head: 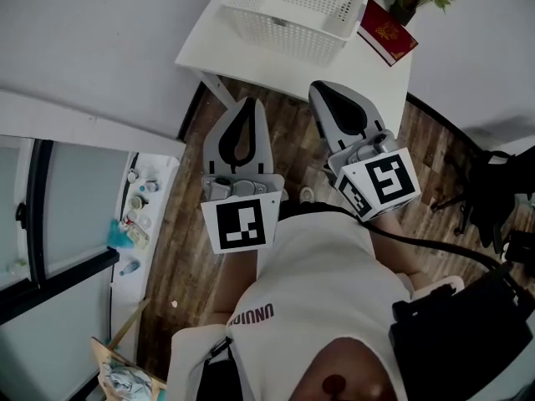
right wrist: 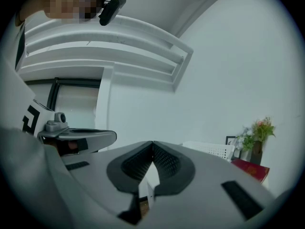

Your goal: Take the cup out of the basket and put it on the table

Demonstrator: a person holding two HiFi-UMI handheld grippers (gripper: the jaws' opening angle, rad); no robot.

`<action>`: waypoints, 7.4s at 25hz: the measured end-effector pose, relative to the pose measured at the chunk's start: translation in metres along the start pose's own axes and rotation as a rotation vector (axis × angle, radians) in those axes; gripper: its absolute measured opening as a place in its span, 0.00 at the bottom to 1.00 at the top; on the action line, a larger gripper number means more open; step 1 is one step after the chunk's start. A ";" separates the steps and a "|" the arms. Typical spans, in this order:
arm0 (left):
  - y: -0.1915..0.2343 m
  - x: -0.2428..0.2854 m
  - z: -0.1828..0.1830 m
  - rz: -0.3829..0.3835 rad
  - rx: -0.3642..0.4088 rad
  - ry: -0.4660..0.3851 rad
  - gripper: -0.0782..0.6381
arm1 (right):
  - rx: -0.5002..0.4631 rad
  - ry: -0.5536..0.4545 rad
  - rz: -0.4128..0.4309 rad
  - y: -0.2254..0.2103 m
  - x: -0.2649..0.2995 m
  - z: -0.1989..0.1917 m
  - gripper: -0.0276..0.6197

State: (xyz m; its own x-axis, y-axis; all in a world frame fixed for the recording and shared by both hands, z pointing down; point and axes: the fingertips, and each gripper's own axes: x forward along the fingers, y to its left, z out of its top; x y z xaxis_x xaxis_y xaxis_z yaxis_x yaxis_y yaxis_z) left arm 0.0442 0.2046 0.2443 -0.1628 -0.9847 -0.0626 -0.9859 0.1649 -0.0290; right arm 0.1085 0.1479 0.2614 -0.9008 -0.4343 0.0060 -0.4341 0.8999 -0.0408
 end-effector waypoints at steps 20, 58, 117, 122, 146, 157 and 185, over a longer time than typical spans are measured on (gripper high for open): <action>0.054 -0.026 -0.030 0.048 0.004 0.011 0.13 | 0.008 0.004 -0.048 0.017 0.019 -0.012 0.07; 0.131 0.291 -0.035 -0.063 0.114 0.040 0.13 | 0.062 0.031 -0.095 -0.204 0.251 0.013 0.07; 0.110 0.411 -0.095 -0.676 -0.075 0.198 0.13 | -0.503 0.953 0.761 -0.155 0.315 -0.246 0.58; 0.101 0.413 -0.089 -0.775 -0.079 0.157 0.13 | -0.541 0.955 0.787 -0.151 0.321 -0.251 0.59; 0.095 0.417 -0.081 -0.868 -0.168 0.135 0.13 | -0.607 0.944 0.871 -0.131 0.331 -0.272 0.60; 0.100 0.417 -0.087 -0.887 -0.119 0.114 0.13 | -0.577 0.906 0.905 -0.123 0.337 -0.273 0.60; 0.104 0.420 -0.088 -0.866 -0.143 0.126 0.13 | -0.453 0.862 0.854 -0.142 0.334 -0.263 0.60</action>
State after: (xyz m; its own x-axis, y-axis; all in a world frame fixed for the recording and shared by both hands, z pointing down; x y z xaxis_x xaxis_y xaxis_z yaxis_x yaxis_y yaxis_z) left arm -0.1299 -0.1974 0.3028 0.6482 -0.7607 0.0345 -0.7589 -0.6417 0.1103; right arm -0.1336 -0.1147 0.5319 -0.5373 0.2935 0.7907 0.4661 0.8846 -0.0115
